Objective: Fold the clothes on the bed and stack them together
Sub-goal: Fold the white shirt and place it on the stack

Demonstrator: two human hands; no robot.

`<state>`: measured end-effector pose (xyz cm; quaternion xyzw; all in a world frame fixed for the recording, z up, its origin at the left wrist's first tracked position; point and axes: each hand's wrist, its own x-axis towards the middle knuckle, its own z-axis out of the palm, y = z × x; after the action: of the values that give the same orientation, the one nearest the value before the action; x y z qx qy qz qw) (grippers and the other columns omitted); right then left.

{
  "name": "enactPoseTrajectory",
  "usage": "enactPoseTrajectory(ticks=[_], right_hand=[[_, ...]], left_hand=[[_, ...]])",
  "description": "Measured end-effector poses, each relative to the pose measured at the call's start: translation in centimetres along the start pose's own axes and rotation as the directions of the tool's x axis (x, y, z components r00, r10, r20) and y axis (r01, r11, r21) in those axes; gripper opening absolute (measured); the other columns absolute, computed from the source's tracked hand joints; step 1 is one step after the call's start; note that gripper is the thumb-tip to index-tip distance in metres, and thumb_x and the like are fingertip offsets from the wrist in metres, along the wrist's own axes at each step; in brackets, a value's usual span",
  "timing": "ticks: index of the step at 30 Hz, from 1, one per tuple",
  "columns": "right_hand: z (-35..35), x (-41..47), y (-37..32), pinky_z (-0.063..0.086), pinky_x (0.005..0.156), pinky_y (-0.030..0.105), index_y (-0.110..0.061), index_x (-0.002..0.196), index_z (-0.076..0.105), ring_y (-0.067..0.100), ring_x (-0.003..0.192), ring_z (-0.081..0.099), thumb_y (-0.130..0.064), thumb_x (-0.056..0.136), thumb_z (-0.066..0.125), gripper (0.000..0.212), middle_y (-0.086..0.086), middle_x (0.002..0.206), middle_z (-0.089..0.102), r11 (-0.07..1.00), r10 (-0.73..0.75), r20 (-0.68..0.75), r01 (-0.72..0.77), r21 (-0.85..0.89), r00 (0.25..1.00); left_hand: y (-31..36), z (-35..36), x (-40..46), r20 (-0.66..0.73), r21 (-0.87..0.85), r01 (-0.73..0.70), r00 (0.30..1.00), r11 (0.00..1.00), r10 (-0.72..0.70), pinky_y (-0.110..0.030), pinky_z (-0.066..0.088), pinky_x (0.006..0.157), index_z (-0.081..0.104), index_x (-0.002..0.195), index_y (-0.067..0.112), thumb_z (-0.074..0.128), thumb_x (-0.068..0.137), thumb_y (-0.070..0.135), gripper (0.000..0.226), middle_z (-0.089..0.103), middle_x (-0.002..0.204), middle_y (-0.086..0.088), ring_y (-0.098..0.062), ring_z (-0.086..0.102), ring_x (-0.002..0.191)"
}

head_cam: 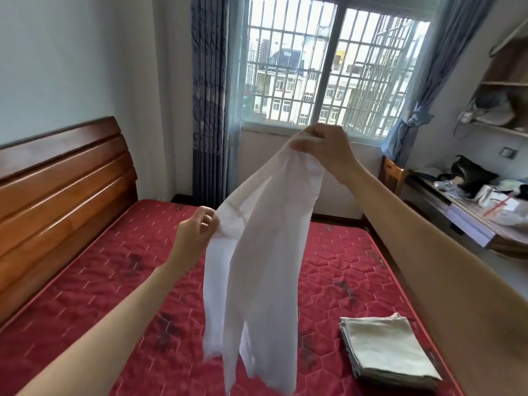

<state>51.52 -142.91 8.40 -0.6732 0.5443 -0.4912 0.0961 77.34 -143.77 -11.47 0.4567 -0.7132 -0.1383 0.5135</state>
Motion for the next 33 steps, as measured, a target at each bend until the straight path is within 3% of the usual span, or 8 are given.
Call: enactPoseTrajectory(ticks=[4, 7, 12, 16, 19, 26, 30, 33], right_hand=[[-1.2, 0.0, -0.4, 0.054, 0.078, 0.038, -0.003, 0.088, 0.073, 0.020, 0.080, 0.063, -0.029, 0.073, 0.081, 0.031, 0.016, 0.087, 0.072, 0.996, 0.015, -0.081, -0.022, -0.086, 0.997], [-1.6, 0.0, -1.0, 0.052, 0.073, 0.034, 0.000, 0.087, 0.072, 0.018, 0.077, 0.060, -0.030, 0.073, 0.080, 0.034, 0.018, 0.088, 0.071, 0.993, 0.004, -0.101, -0.016, -0.119, 0.995], [-1.7, -0.4, -1.9, 0.052, 0.070, 0.034, 0.001, 0.087, 0.072, 0.020, 0.075, 0.062, -0.029, 0.073, 0.080, 0.034, 0.018, 0.089, 0.071, 0.987, 0.001, -0.142, -0.024, -0.160, 0.990], [-2.0, -0.7, -2.4, 0.044, 0.064, 0.027, -0.001, 0.087, 0.073, 0.015, 0.073, 0.058, -0.029, 0.071, 0.080, 0.033, 0.016, 0.088, 0.071, 0.989, 0.018, -0.161, -0.041, -0.142, 0.987], [-2.5, -1.1, -2.9, 0.042, 0.063, 0.025, -0.004, 0.083, 0.073, 0.012, 0.071, 0.055, -0.029, 0.071, 0.080, 0.029, 0.009, 0.079, 0.067, 0.988, 0.007, -0.153, -0.030, -0.153, 0.988], [-4.9, -2.0, -2.6, 0.046, 0.066, 0.028, -0.007, 0.087, 0.074, 0.014, 0.075, 0.059, -0.031, 0.072, 0.080, 0.029, 0.006, 0.082, 0.068, 0.983, -0.032, -0.157, 0.002, -0.182, 0.987], [-5.7, -2.4, -1.7, 0.053, 0.075, 0.034, -0.009, 0.087, 0.074, 0.017, 0.080, 0.064, -0.031, 0.072, 0.081, 0.027, 0.004, 0.084, 0.069, 0.985, 0.002, -0.166, -0.031, -0.169, 0.986], [-5.8, -2.6, -1.0, 0.053, 0.075, 0.031, -0.015, 0.086, 0.074, 0.013, 0.079, 0.063, -0.031, 0.072, 0.081, 0.023, -0.002, 0.081, 0.068, 0.983, 0.006, -0.154, -0.033, -0.178, 0.988]], left_hand=[[1.2, 0.7, -1.5, -0.087, 0.111, -0.198, 0.974, 0.974, 0.208, -0.020, 0.048, 0.054, 0.057, 0.098, 0.007, 0.064, 0.089, -0.001, 0.014, 0.065, 0.076, -0.006, -0.019, 0.061, 0.058], [2.4, 2.5, -3.4, -0.047, 0.203, -0.250, 0.963, 0.947, 0.264, -0.019, 0.044, 0.055, 0.068, 0.084, 0.002, 0.066, 0.079, -0.013, 0.017, 0.066, 0.087, -0.006, -0.019, 0.061, 0.062], [6.1, 7.4, -6.7, -0.102, 0.086, -0.121, 0.986, 0.989, 0.129, -0.036, 0.057, 0.071, 0.066, 0.104, 0.001, 0.068, 0.086, 0.004, 0.018, 0.062, 0.103, -0.009, -0.023, 0.063, 0.083], [8.1, 11.2, -7.6, -0.004, 0.083, 0.079, 0.997, 0.993, -0.079, -0.043, 0.047, 0.100, 0.047, 0.130, -0.005, 0.075, 0.081, 0.036, 0.070, 0.047, 0.130, -0.020, -0.034, 0.049, 0.118], [8.8, 12.9, -6.5, -0.013, 0.181, 0.187, 0.982, 0.966, -0.187, -0.049, 0.035, 0.109, 0.035, 0.141, -0.004, 0.073, 0.080, 0.043, 0.085, 0.037, 0.143, -0.022, -0.036, 0.036, 0.131], [8.0, 13.3, -4.1, -0.193, 0.231, 0.204, 0.968, 0.951, -0.160, -0.050, 0.044, 0.095, 0.050, 0.125, -0.002, 0.063, 0.075, 0.002, 0.052, 0.051, 0.127, -0.019, -0.037, 0.052, 0.113], [8.2, 14.2, -4.5, -0.117, 0.186, 0.229, 0.971, 0.956, -0.210, -0.052, 0.037, 0.104, 0.046, 0.130, 0.000, 0.073, 0.077, 0.027, 0.065, 0.046, 0.134, -0.018, -0.035, 0.045, 0.122], [8.4, 15.2, -5.5, -0.122, 0.136, 0.208, 0.974, 0.969, -0.192, -0.052, 0.038, 0.102, 0.052, 0.124, -0.001, 0.071, 0.079, 0.016, 0.052, 0.052, 0.127, -0.017, -0.035, 0.050, 0.117]])
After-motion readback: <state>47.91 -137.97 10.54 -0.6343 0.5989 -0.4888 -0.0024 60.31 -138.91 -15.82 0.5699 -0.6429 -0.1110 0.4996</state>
